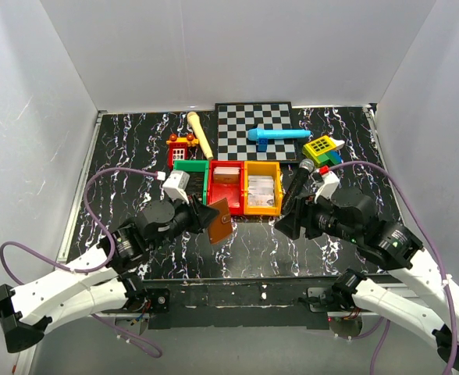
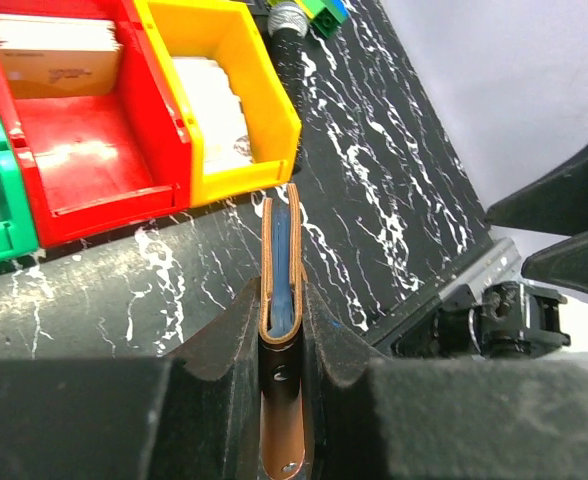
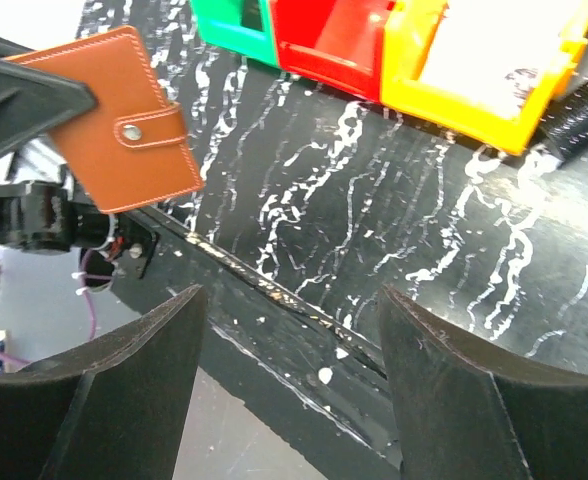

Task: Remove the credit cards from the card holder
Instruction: Open the card holder.

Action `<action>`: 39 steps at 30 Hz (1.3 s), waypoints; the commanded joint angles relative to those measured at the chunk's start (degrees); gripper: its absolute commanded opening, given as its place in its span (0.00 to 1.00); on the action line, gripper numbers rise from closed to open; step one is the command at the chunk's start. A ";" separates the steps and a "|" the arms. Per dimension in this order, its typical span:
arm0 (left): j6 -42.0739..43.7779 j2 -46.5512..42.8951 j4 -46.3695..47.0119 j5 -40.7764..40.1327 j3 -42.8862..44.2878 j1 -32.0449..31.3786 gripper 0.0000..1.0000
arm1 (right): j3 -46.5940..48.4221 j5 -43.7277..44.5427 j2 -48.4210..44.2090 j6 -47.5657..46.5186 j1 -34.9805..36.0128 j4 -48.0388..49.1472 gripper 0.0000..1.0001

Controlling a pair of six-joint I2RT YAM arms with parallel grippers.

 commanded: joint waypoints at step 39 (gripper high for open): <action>0.95 2.81 -11.83 -13.90 6.86 -0.09 0.00 | 9.13 18.40 15.55 4.06 0.19 -9.51 0.68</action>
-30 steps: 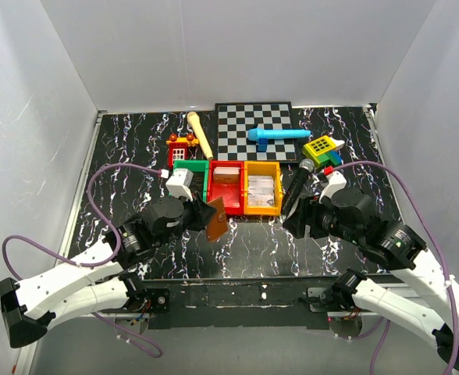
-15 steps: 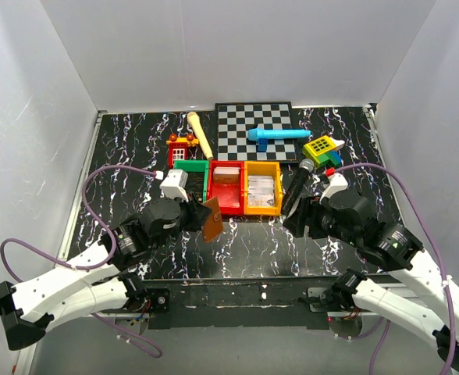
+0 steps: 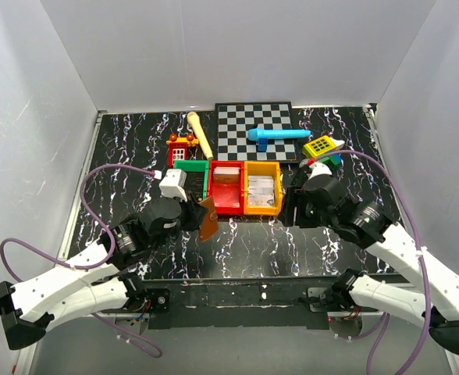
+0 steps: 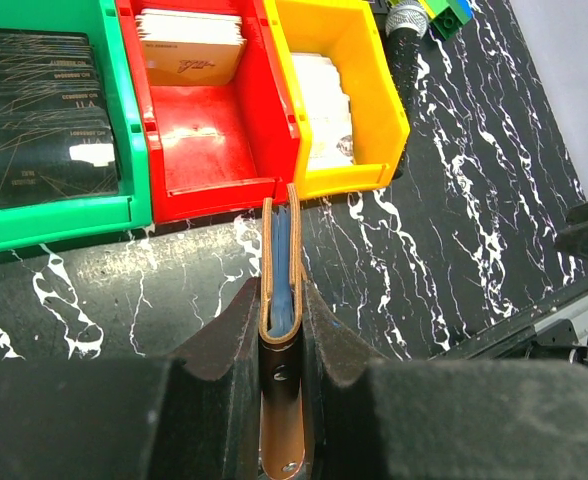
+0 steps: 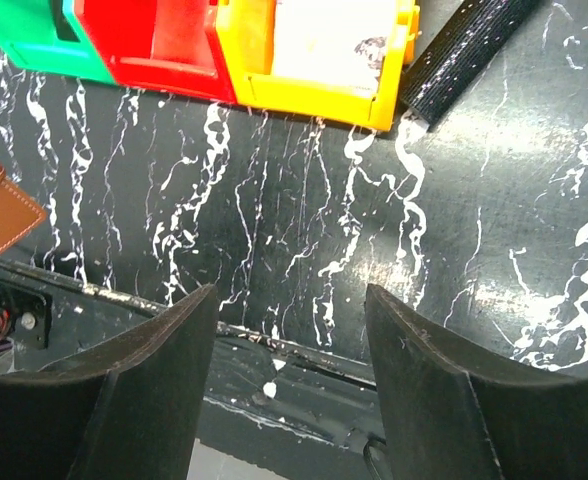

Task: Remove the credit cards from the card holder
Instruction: Open the card holder.

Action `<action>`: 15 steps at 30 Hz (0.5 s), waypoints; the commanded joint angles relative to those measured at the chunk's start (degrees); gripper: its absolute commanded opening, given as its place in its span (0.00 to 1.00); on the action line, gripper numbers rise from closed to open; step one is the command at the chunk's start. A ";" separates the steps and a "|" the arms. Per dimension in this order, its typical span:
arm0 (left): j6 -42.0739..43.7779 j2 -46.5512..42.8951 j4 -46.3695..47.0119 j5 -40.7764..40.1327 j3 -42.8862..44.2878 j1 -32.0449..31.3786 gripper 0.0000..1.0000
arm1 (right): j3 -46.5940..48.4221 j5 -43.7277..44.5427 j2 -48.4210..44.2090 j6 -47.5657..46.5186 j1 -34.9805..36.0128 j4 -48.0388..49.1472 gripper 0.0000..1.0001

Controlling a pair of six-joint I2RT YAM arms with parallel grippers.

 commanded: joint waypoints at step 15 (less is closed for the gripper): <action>-5.26 6.01 -1.89 -1.44 5.13 -0.22 0.00 | 17.25 22.67 17.85 4.17 15.04 -0.50 0.67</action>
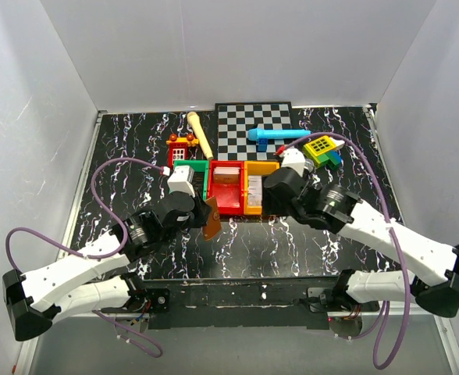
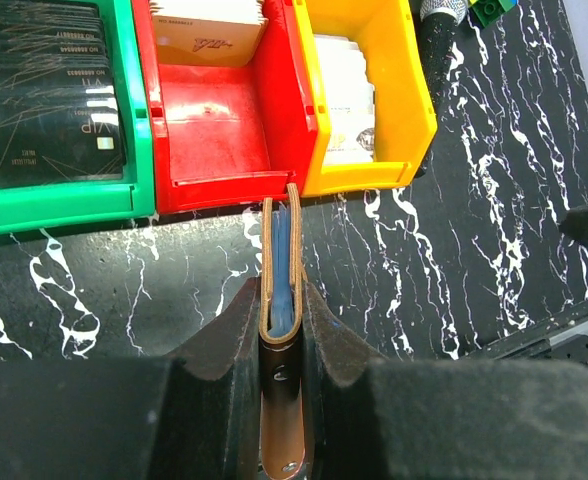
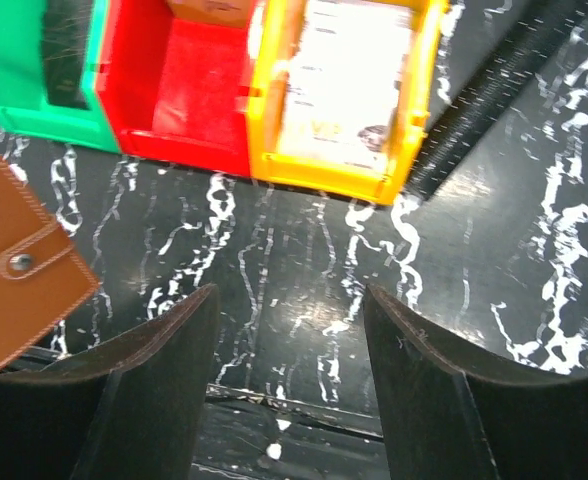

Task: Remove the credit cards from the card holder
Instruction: Open the card holder.

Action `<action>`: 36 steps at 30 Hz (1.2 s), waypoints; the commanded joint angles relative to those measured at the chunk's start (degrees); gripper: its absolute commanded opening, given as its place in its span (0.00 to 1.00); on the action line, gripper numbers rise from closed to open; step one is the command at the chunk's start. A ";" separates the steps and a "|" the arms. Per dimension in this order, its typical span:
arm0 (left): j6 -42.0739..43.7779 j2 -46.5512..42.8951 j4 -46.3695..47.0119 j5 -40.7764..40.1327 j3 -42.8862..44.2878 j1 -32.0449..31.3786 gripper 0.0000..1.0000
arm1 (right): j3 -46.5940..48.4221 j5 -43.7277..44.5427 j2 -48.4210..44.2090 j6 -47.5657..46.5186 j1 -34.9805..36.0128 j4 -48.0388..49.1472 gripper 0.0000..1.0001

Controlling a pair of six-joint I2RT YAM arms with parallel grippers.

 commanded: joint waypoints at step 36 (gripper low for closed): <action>-12.51 -0.22 -0.34 5.54 6.81 -0.93 0.00 | 17.10 -8.33 20.66 -1.00 11.97 4.30 0.56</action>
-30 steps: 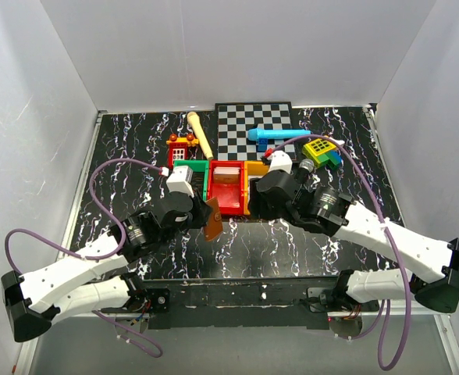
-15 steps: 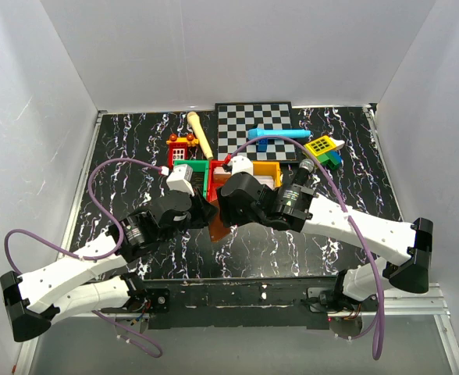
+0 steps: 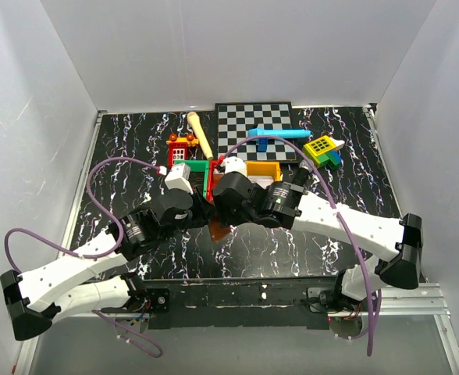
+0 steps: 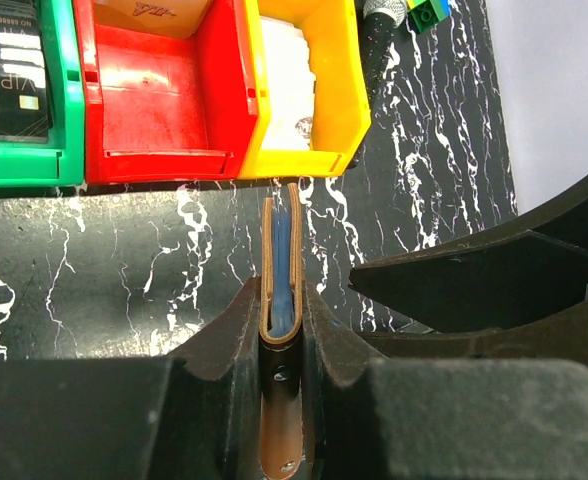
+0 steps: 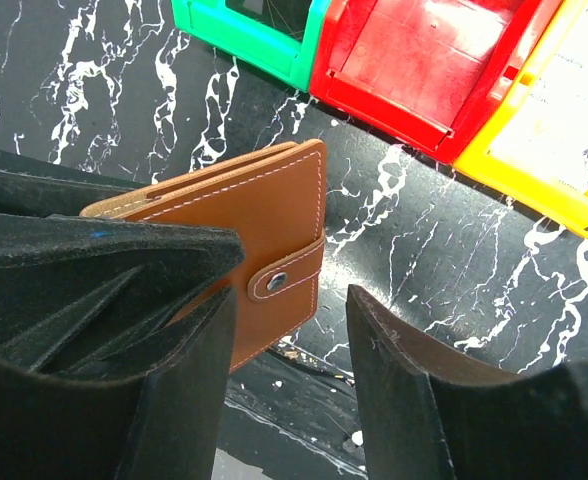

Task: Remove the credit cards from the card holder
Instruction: Open the card holder.

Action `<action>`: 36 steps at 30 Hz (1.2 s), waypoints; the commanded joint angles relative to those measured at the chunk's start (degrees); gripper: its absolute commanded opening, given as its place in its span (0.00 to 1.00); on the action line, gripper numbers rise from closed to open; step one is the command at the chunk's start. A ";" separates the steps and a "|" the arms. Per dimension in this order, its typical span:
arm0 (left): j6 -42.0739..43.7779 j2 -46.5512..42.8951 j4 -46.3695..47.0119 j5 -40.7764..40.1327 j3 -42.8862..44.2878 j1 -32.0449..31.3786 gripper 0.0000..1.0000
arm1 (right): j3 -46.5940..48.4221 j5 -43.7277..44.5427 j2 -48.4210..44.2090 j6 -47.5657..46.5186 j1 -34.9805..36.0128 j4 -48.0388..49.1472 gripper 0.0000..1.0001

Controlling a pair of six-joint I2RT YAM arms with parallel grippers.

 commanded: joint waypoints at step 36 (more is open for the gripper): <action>-6.92 0.53 2.00 4.05 5.49 -0.67 0.00 | 6.19 2.31 6.44 -0.97 0.34 -6.93 0.18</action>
